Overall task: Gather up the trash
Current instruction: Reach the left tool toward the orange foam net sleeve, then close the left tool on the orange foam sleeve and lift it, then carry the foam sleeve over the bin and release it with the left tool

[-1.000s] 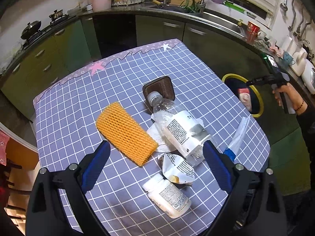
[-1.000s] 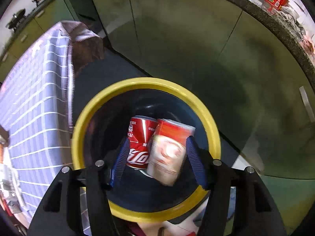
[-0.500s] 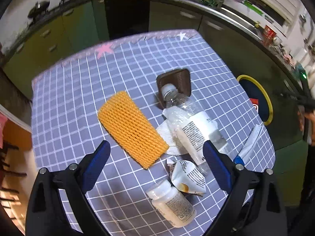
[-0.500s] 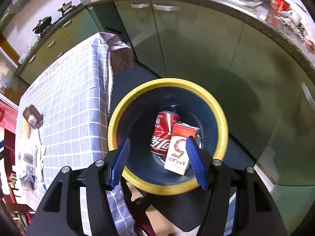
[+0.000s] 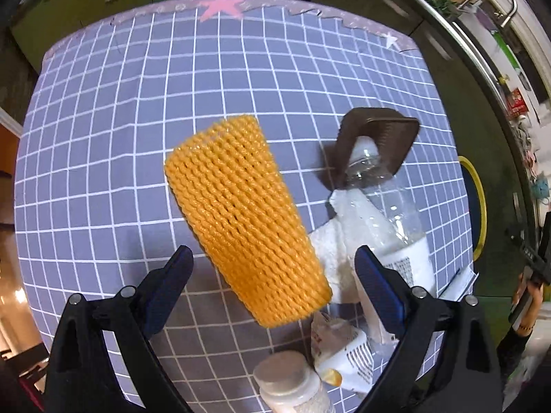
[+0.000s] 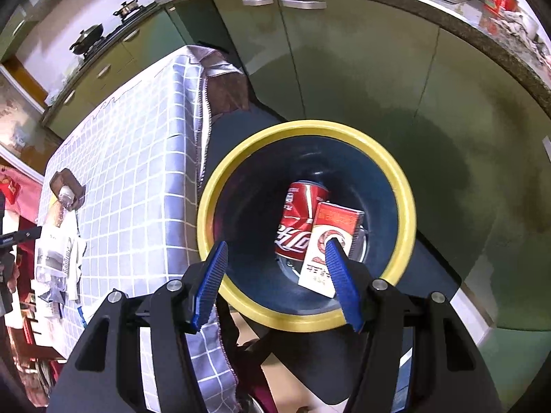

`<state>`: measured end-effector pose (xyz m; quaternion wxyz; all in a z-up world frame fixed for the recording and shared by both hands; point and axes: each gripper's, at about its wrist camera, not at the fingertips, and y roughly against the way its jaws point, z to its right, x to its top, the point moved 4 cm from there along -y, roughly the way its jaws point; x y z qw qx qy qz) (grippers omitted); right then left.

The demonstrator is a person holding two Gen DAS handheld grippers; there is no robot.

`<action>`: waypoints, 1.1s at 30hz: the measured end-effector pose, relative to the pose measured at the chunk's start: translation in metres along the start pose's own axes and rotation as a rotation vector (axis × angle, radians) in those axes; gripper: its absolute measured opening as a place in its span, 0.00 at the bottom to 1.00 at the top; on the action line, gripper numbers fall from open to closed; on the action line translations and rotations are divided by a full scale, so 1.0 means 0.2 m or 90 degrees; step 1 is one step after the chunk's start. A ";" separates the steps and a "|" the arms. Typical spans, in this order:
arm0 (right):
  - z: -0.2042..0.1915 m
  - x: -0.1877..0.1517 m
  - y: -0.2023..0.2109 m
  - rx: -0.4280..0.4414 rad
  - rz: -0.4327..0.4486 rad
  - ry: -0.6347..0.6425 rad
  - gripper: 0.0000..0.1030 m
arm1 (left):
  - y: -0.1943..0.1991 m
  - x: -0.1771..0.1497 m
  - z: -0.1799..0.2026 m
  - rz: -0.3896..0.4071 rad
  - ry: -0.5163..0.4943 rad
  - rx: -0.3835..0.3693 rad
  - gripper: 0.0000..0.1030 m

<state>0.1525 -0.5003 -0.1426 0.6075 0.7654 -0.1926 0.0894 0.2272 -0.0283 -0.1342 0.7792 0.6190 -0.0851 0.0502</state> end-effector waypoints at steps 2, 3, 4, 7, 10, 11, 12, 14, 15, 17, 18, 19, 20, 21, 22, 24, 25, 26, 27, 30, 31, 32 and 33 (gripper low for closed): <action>-0.02 0.00 -0.01 0.007 -0.001 0.005 0.57 | -0.02 0.01 0.00 -0.005 0.003 0.009 0.87; -0.03 0.00 -0.02 0.011 -0.002 0.008 0.57 | -0.04 0.01 0.00 -0.009 0.001 0.014 0.87; -0.04 0.00 -0.02 0.015 -0.004 0.010 0.57 | -0.05 0.01 0.00 -0.011 0.000 0.023 0.87; -0.05 0.00 -0.03 0.021 -0.006 0.015 0.57 | -0.08 0.01 0.01 -0.020 -0.003 0.035 0.82; -0.05 0.00 -0.03 0.026 -0.007 0.017 0.57 | -0.11 0.02 0.00 -0.030 -0.003 0.038 0.74; -0.05 0.00 -0.03 0.027 -0.008 0.018 0.57 | -0.12 0.01 0.00 -0.033 -0.002 0.039 0.72; -0.05 0.00 -0.04 0.028 -0.008 0.017 0.57 | -0.12 0.01 0.00 -0.034 -0.001 0.041 0.68; -0.04 0.00 -0.05 0.028 -0.009 0.016 0.57 | -0.13 0.02 0.00 -0.031 -0.001 0.044 0.65; -0.04 0.00 -0.05 0.028 -0.010 0.016 0.57 | -0.13 0.02 0.01 -0.030 -0.005 0.046 0.61; -0.04 0.00 -0.04 0.028 -0.009 0.013 0.57 | -0.13 0.02 0.01 -0.026 -0.008 0.045 0.55; -0.04 0.00 -0.04 0.029 -0.009 0.013 0.57 | -0.12 0.03 0.01 -0.023 -0.010 0.046 0.48; -0.04 -0.01 -0.04 0.029 -0.008 0.012 0.57 | -0.11 0.03 0.01 -0.016 -0.014 0.049 0.39; -0.03 -0.01 -0.04 0.030 -0.006 0.011 0.57 | -0.09 0.03 0.01 -0.010 -0.017 0.049 0.35; -0.03 -0.01 -0.03 0.031 -0.005 0.010 0.57 | -0.08 0.04 0.00 -0.005 -0.017 0.047 0.26; -0.03 -0.01 -0.03 0.031 -0.004 0.009 0.57 | -0.06 0.04 0.00 0.000 -0.018 0.046 0.18; -0.03 -0.02 -0.02 0.033 0.000 0.006 0.57 | -0.02 0.05 0.00 0.012 -0.029 0.050 0.13; -0.03 -0.02 -0.02 0.034 0.001 0.006 0.57 | 0.00 0.05 0.00 0.019 -0.035 0.052 0.12; -0.02 -0.02 -0.01 0.036 0.005 0.004 0.57 | 0.03 0.05 0.01 0.027 -0.042 0.054 0.12; -0.02 -0.02 0.01 0.037 0.009 0.001 0.57 | 0.06 0.05 0.02 0.033 -0.051 0.054 0.12; 0.01 -0.02 0.05 0.038 0.020 -0.007 0.57 | 0.15 0.05 0.06 0.057 -0.071 0.051 0.12; 0.02 -0.03 0.06 0.037 0.023 -0.009 0.57 | 0.21 0.05 0.10 0.070 -0.082 0.040 0.12; 0.03 -0.03 0.09 0.035 0.029 -0.013 0.57 | 0.25 0.05 0.13 0.078 -0.090 0.033 0.12; 0.05 -0.03 0.11 0.032 0.036 -0.018 0.57 | 0.31 0.05 0.21 0.090 -0.114 0.023 0.12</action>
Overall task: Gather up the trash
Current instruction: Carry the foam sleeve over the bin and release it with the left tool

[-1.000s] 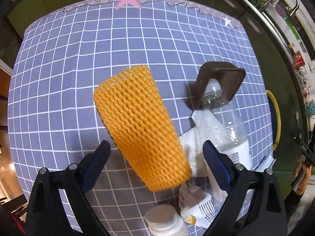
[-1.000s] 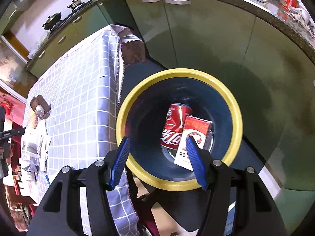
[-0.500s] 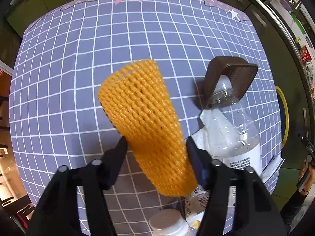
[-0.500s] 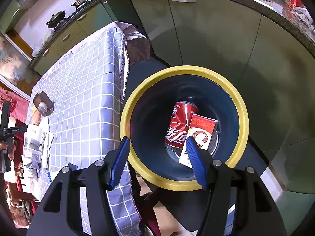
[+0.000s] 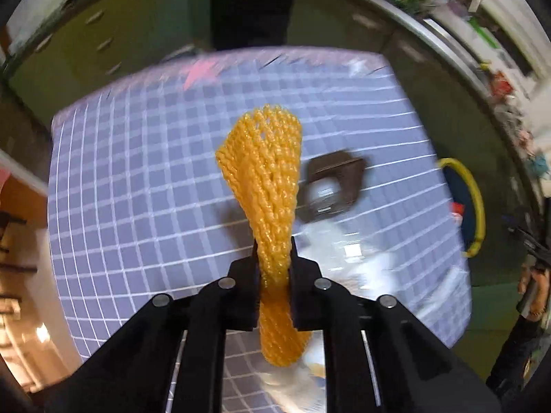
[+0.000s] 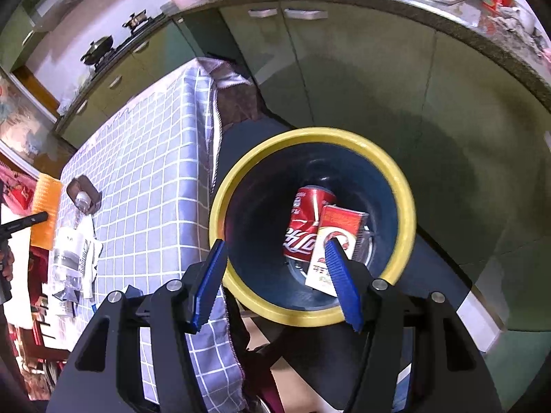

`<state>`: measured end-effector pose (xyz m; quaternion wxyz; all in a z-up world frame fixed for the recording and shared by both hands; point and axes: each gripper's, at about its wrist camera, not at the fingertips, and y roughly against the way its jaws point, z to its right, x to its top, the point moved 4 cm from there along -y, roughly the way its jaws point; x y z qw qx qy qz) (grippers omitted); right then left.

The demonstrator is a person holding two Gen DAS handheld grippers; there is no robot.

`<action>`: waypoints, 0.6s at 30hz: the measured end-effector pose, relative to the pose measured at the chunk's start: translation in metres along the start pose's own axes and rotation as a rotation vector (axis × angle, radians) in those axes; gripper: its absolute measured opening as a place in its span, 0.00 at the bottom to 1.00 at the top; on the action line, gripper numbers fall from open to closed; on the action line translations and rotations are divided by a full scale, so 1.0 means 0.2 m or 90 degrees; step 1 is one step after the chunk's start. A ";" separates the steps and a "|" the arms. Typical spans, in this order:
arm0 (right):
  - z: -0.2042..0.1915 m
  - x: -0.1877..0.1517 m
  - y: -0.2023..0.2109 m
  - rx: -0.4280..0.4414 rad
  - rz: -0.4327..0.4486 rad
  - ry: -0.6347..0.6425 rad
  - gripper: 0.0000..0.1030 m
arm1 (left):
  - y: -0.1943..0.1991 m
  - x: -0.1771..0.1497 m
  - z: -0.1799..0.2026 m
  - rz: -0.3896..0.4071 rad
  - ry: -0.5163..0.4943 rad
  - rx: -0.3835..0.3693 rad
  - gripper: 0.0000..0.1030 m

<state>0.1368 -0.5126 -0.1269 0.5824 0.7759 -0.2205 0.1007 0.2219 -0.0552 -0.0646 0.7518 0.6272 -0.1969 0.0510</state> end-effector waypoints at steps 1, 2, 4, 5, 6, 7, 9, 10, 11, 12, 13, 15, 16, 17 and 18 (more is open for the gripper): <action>0.01 0.00 0.02 -0.003 0.007 -0.003 0.57 | 0.04 0.01 0.06 0.007 -0.019 -0.007 0.12; 0.04 0.00 0.06 -0.009 0.015 -0.008 0.57 | 0.08 0.03 0.15 0.014 -0.046 -0.017 0.12; 0.09 -0.01 0.12 -0.027 0.032 -0.017 0.57 | 0.13 0.07 0.36 0.024 -0.106 -0.042 0.12; 0.11 -0.01 0.14 -0.032 0.037 -0.020 0.57 | 0.15 0.08 0.46 0.025 -0.134 -0.053 0.12; 0.13 -0.02 0.17 -0.037 0.042 -0.026 0.57 | 0.15 0.09 0.56 0.026 -0.161 -0.064 0.12; 0.16 -0.03 0.19 -0.041 0.046 -0.031 0.57 | 0.14 0.11 0.71 0.024 -0.198 -0.080 0.12; 0.22 -0.07 0.24 -0.048 0.052 -0.043 0.57 | 0.09 0.13 0.93 0.010 -0.245 -0.109 0.12; 0.24 -0.08 0.25 -0.051 0.054 -0.048 0.57 | 0.06 0.14 1.01 0.005 -0.259 -0.119 0.12; 0.27 -0.10 0.26 -0.053 0.055 -0.053 0.57 | 0.02 0.15 1.12 -0.001 -0.282 -0.130 0.12; 0.30 -0.12 0.27 -0.056 0.055 -0.059 0.57 | -0.02 0.15 1.22 -0.007 -0.302 -0.139 0.12; 0.32 -0.14 0.28 -0.056 0.055 -0.063 0.57 | -0.07 0.16 1.30 -0.011 -0.313 -0.144 0.12; 0.38 -0.18 0.29 -0.057 0.052 -0.076 0.57 | -0.20 0.19 1.46 -0.030 -0.335 -0.158 0.12; 0.42 -0.19 0.30 -0.058 0.051 -0.081 0.57 | -0.25 0.21 1.51 -0.036 -0.338 -0.161 0.12; 0.43 -0.21 0.31 -0.059 0.051 -0.085 0.57 | -0.33 0.23 1.58 -0.045 -0.343 -0.162 0.12; 0.46 -0.22 0.32 -0.060 0.052 -0.092 0.57 | -0.38 0.24 1.61 -0.051 -0.346 -0.161 0.12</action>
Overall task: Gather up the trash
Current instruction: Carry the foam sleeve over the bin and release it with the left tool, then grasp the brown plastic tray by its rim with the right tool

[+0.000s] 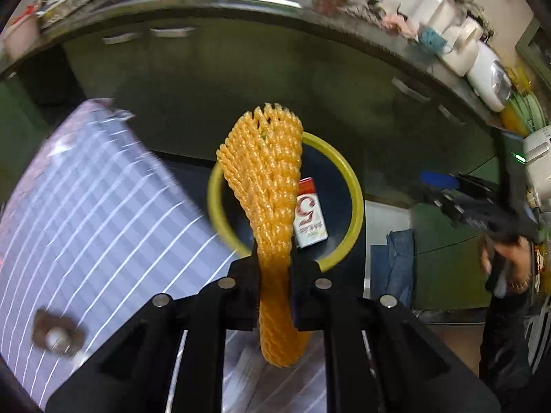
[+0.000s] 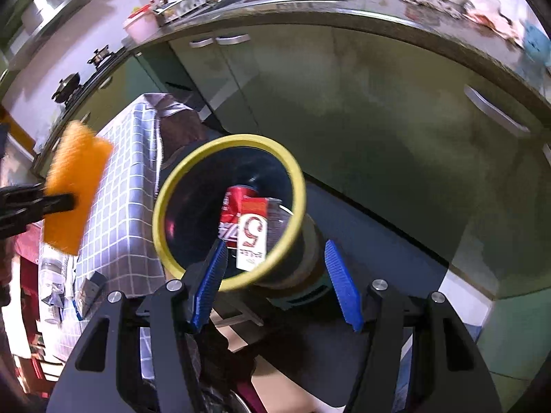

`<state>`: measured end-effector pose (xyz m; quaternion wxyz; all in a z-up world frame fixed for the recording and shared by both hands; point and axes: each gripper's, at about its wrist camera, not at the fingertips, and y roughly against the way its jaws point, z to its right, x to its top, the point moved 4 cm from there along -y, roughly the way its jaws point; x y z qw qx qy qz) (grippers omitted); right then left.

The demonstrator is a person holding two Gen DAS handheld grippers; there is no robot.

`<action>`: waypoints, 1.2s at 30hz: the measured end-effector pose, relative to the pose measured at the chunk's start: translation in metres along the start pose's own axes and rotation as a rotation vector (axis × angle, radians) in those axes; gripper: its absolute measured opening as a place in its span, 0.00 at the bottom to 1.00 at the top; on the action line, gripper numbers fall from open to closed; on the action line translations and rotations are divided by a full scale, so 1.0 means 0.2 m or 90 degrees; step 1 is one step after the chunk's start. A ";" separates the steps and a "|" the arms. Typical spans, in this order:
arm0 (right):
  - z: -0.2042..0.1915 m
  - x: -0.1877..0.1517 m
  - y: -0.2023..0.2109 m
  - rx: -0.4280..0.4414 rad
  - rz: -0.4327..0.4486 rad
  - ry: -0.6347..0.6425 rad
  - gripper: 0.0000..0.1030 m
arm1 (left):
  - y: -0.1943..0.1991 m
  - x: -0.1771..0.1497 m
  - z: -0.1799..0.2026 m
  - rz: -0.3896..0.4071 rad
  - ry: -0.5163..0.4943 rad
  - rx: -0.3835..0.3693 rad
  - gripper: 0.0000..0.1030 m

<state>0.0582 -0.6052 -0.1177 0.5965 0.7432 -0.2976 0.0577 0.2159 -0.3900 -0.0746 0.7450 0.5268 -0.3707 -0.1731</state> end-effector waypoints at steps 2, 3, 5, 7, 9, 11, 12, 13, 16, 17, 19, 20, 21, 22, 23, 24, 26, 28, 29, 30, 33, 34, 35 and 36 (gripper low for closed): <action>0.05 -0.01 0.02 -0.002 0.001 -0.009 0.57 | -0.15 0.08 0.02 -0.011 0.008 0.000 0.14; 0.07 -0.02 0.02 -0.002 0.002 -0.013 0.57 | -0.20 0.10 0.02 -0.020 0.012 0.000 0.17; 0.11 -0.04 0.04 -0.002 0.002 -0.021 0.57 | -0.29 0.13 0.03 -0.027 0.021 0.005 0.25; 0.14 -0.05 0.04 -0.003 0.002 -0.028 0.57 | -0.37 0.15 0.01 -0.035 0.030 0.009 0.47; 0.18 -0.06 0.04 -0.001 0.001 -0.035 0.57 | -0.42 0.17 -0.01 -0.033 0.042 0.021 0.52; 0.19 -0.07 0.04 -0.003 -0.003 -0.037 0.57 | -0.41 0.17 -0.03 -0.032 0.053 0.014 0.56; 0.19 -0.07 0.03 -0.004 -0.004 -0.039 0.57 | -0.39 0.16 -0.04 -0.028 0.055 0.014 0.57; 0.20 -0.07 0.03 -0.004 -0.006 -0.039 0.57 | -0.38 0.16 -0.04 -0.024 0.055 0.011 0.57; 0.19 -0.06 0.02 -0.003 -0.006 -0.040 0.57 | -0.26 0.12 -0.01 -0.014 0.056 -0.004 0.57; 0.18 -0.06 0.02 -0.004 -0.007 -0.037 0.57 | -0.19 0.10 0.00 -0.003 0.055 -0.014 0.57; 0.14 -0.05 0.01 -0.005 -0.010 -0.029 0.57 | -0.08 0.05 0.01 0.015 0.051 -0.023 0.59; 0.13 -0.05 0.01 -0.006 -0.011 -0.024 0.57 | -0.01 0.01 0.01 0.027 0.048 -0.027 0.59; 0.11 -0.04 0.01 -0.007 -0.011 -0.020 0.57 | 0.03 -0.01 0.01 0.033 0.047 -0.030 0.61; 0.08 -0.04 0.01 -0.009 -0.012 -0.014 0.57 | 0.11 -0.05 -0.01 0.043 0.049 -0.032 0.63; 0.07 -0.04 0.01 -0.010 -0.013 -0.010 0.57 | 0.18 -0.10 -0.03 0.053 0.052 -0.032 0.63; 0.04 -0.03 0.00 -0.011 -0.016 -0.001 0.57 | 0.25 -0.15 -0.05 0.065 0.057 -0.029 0.64; -0.05 -0.03 -0.02 -0.011 -0.024 0.023 0.57 | 0.37 -0.23 -0.11 0.082 0.065 -0.021 0.66; -0.17 -0.03 -0.05 0.004 -0.037 0.057 0.57 | 0.51 -0.34 -0.18 0.103 0.079 0.000 0.68; -0.26 -0.04 -0.07 0.018 -0.047 0.080 0.57 | 0.56 -0.39 -0.22 0.111 0.086 0.009 0.68; -0.35 -0.04 -0.09 0.032 -0.057 0.105 0.57 | 0.63 -0.44 -0.26 0.120 0.095 0.022 0.69; -0.65 -0.04 -0.15 0.071 -0.079 0.181 0.57 | 0.79 -0.61 -0.39 0.146 0.130 0.060 0.73; -0.76 -0.04 -0.17 0.086 -0.089 0.206 0.57 | 0.83 -0.66 -0.44 0.151 0.142 0.071 0.73; -0.85 -0.05 -0.18 0.096 -0.094 0.228 0.57 | 0.87 -0.71 -0.47 0.155 0.150 0.079 0.73; -0.96 -0.04 -0.20 0.109 -0.100 0.254 0.57 | 0.91 -0.77 -0.51 0.159 0.162 0.089 0.73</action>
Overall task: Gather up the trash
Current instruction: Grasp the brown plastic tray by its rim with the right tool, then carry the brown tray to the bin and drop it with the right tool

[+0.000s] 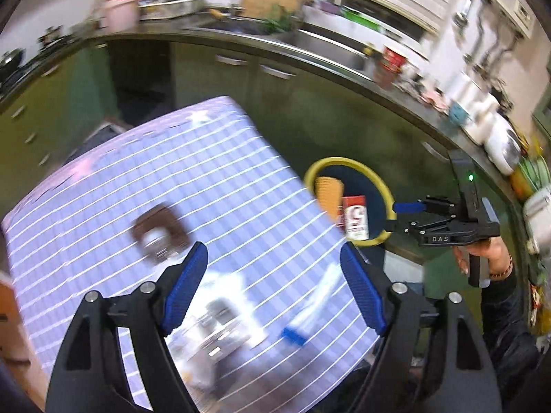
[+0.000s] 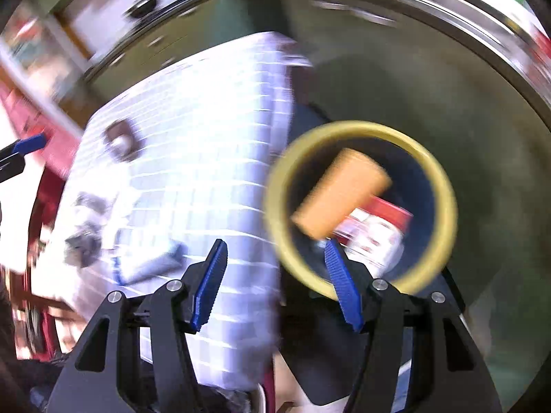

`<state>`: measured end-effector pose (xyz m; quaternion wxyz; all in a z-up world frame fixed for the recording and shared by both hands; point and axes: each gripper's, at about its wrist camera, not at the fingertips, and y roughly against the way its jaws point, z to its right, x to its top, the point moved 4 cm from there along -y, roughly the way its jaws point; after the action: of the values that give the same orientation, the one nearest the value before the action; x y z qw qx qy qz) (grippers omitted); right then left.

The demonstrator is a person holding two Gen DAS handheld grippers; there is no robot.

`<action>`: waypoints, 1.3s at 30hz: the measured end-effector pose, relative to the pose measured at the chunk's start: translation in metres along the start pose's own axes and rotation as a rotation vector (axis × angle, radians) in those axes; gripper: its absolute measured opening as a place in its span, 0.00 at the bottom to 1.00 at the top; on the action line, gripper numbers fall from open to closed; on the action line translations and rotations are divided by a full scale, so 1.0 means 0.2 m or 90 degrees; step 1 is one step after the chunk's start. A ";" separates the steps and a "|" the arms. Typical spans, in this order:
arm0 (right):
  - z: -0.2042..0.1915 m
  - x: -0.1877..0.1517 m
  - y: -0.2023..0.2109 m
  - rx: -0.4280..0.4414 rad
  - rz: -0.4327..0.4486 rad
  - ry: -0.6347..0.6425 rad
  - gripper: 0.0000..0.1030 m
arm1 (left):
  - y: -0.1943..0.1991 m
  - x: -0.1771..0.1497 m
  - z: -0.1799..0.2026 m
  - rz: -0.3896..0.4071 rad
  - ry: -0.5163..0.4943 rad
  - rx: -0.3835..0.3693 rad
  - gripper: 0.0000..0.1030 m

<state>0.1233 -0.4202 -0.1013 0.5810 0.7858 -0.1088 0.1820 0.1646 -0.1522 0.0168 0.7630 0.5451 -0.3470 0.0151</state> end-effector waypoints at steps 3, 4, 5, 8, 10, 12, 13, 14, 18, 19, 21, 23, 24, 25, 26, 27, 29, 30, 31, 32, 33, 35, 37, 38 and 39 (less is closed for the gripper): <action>-0.27 0.14 -0.08 0.032 -0.011 0.063 0.57 | 0.08 -0.10 -0.12 0.006 0.027 0.026 0.73; -0.39 0.20 -0.11 0.045 -0.012 0.091 0.57 | 0.11 -0.14 -0.17 0.009 0.040 0.032 0.73; -0.47 0.24 -0.13 0.054 -0.012 0.108 0.57 | 0.14 -0.17 -0.21 0.008 0.051 0.035 0.73; -0.72 0.38 -0.22 0.067 -0.002 0.157 0.57 | 0.18 -0.26 -0.30 0.008 0.075 0.039 0.73; -0.85 0.48 -0.30 0.048 0.013 0.181 0.57 | 0.19 -0.32 -0.34 0.006 0.090 0.042 0.73; -0.92 0.55 -0.39 0.048 0.004 0.185 0.55 | 0.20 -0.38 -0.38 0.004 0.108 0.043 0.73; -0.95 0.58 -0.44 0.052 -0.007 0.185 0.50 | 0.20 -0.40 -0.40 0.003 0.113 0.043 0.73; -0.98 0.60 -0.51 0.054 -0.019 0.182 0.46 | 0.21 -0.42 -0.42 0.002 0.119 0.043 0.73; -1.01 0.67 -0.67 0.026 -0.031 0.163 0.37 | 0.23 -0.45 -0.46 0.005 0.130 0.050 0.73; -1.02 0.69 -0.70 0.029 -0.035 0.157 0.33 | 0.23 -0.47 -0.47 0.007 0.130 0.053 0.73; -1.01 0.71 -0.74 0.033 -0.037 0.146 0.29 | 0.24 -0.48 -0.48 0.006 0.129 0.054 0.73; -1.01 0.72 -0.77 0.034 -0.035 0.140 0.21 | 0.24 -0.49 -0.48 0.004 0.130 0.052 0.73; -1.01 0.72 -0.78 0.037 -0.037 0.138 0.20 | 0.24 -0.50 -0.48 0.003 0.131 0.051 0.73; -1.02 0.73 -0.79 0.041 -0.041 0.136 0.19 | 0.24 -0.50 -0.48 0.003 0.130 0.051 0.73; -1.03 0.74 -0.80 0.045 -0.043 0.134 0.18 | 0.23 -0.50 -0.48 0.003 0.130 0.051 0.73; -1.04 0.74 -0.82 0.048 -0.045 0.133 0.18 | 0.23 -0.50 -0.48 0.003 0.130 0.052 0.73; -1.05 0.75 -0.84 0.048 -0.044 0.131 0.10 | 0.22 -0.50 -0.48 0.002 0.130 0.050 0.73; -1.05 0.76 -0.85 0.048 -0.043 0.129 0.09 | 0.22 -0.50 -0.48 0.001 0.130 0.049 0.73; -1.05 0.76 -0.85 0.048 -0.040 0.127 0.07 | 0.22 -0.50 -0.48 0.001 0.130 0.050 0.73; -1.05 0.78 -0.85 0.044 -0.033 0.123 0.07 | 0.22 -0.50 -0.47 0.000 0.130 0.050 0.73; -1.05 0.79 -0.86 0.041 -0.026 0.119 0.06 | 0.22 -0.50 -0.47 -0.001 0.130 0.050 0.73; -1.05 0.84 -0.87 0.033 -0.008 0.107 0.05 | 0.21 -0.51 -0.48 -0.003 0.132 0.050 0.73; -1.03 0.89 -0.88 0.025 0.012 0.092 0.05 | 0.20 -0.51 -0.48 -0.005 0.133 0.051 0.73; -1.02 0.93 -0.89 0.022 0.024 0.078 0.05 | 0.19 -0.51 -0.48 -0.007 0.133 0.051 0.73; -1.02 0.96 -0.89 0.021 0.032 0.071 0.05 | 0.19 -0.51 -0.48 -0.008 0.133 0.052 0.73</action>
<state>0.3334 -0.1651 -0.1249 0.5685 0.7809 -0.0928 0.2417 0.1213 -0.0204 -0.0240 0.7725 0.5731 -0.2609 0.0813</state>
